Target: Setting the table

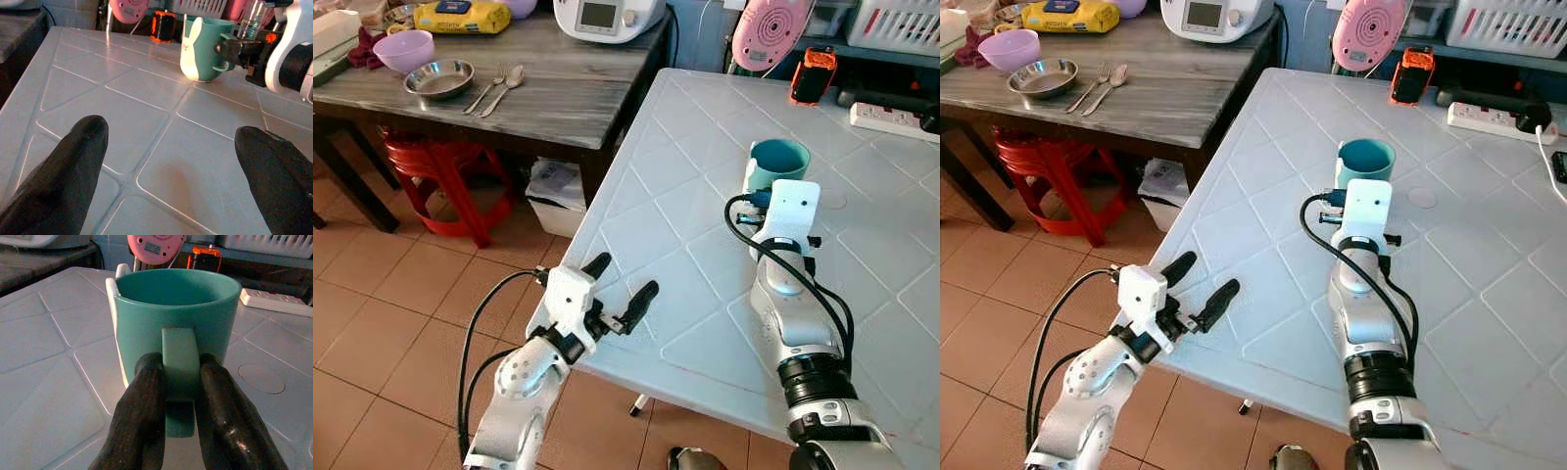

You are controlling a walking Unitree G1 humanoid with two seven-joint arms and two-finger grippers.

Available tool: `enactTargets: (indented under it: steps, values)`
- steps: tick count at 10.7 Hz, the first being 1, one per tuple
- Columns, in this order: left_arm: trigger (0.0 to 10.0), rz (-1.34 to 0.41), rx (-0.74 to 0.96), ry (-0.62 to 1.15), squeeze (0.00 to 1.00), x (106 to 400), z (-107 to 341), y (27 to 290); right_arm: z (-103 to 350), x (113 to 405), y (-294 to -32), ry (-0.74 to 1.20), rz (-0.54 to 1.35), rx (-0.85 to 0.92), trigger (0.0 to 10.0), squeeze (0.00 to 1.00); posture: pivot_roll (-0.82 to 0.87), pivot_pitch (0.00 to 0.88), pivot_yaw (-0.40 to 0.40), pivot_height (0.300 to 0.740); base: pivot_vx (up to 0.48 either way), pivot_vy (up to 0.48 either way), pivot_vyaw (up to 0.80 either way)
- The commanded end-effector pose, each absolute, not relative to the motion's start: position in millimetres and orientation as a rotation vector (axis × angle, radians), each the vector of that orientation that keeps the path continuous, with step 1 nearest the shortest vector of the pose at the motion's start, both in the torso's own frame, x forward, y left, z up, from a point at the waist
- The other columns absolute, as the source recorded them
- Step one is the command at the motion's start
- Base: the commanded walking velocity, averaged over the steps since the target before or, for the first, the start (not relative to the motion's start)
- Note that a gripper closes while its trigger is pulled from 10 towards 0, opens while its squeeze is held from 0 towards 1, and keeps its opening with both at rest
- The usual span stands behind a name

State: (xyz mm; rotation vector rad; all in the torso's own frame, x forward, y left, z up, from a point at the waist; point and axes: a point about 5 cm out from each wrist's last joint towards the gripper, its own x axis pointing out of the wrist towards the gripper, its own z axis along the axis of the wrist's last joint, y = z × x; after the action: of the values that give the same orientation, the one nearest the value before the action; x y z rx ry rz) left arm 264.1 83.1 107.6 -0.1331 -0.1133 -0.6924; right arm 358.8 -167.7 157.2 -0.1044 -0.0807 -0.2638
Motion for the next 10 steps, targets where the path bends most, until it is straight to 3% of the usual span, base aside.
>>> enactTargets:
  steps: [1, 2, 3, 4, 7, 10]
  values:
    - [10.0, -0.703, -0.126, -0.11, 0.0, 264, 106, 83, 159, 357, -169, -0.089, -0.265, -0.104, 0.0, 0.0, -0.25, 0.153, 0.034, 0.74, 0.0, 0.0, 0.0]
    - [10.0, -0.688, -0.11, -0.116, 0.0, 266, 106, 84, 162, 355, -169, -0.099, -0.251, -0.072, 0.0, 0.0, -0.25, 0.151, 0.034, 0.74, 0.0, 0.0, 0.0]
    - [10.0, -0.599, -0.092, -0.124, 0.0, 273, 108, 91, 170, 348, -164, -0.145, -0.18, -0.052, 7.1, 0.0, -0.24, 0.136, 0.037, 0.74, 0.0, 0.0, 0.0]
    - [10.0, -0.531, -0.102, -0.099, 0.0, 278, 106, 95, 173, 342, -163, -0.178, -0.142, -0.099, 10.0, 0.0, -0.23, 0.124, 0.042, 0.74, 0.0, 0.0, 0.0]
    - [10.0, -0.36, -0.116, -0.117, 0.0, 294, 111, 105, 166, 312, -180, -0.207, -0.098, -0.164, 10.0, 0.0, -0.22, 0.095, 0.05, 0.74, 0.0, 0.0, 0.0]
    - [10.0, -0.356, -0.137, -0.143, 0.0, 304, 119, 99, 156, 300, -187, -0.17, -0.115, -0.176, 10.0, 0.0, -0.23, 0.07, 0.062, 0.74, 0.0, 0.0, -0.17]
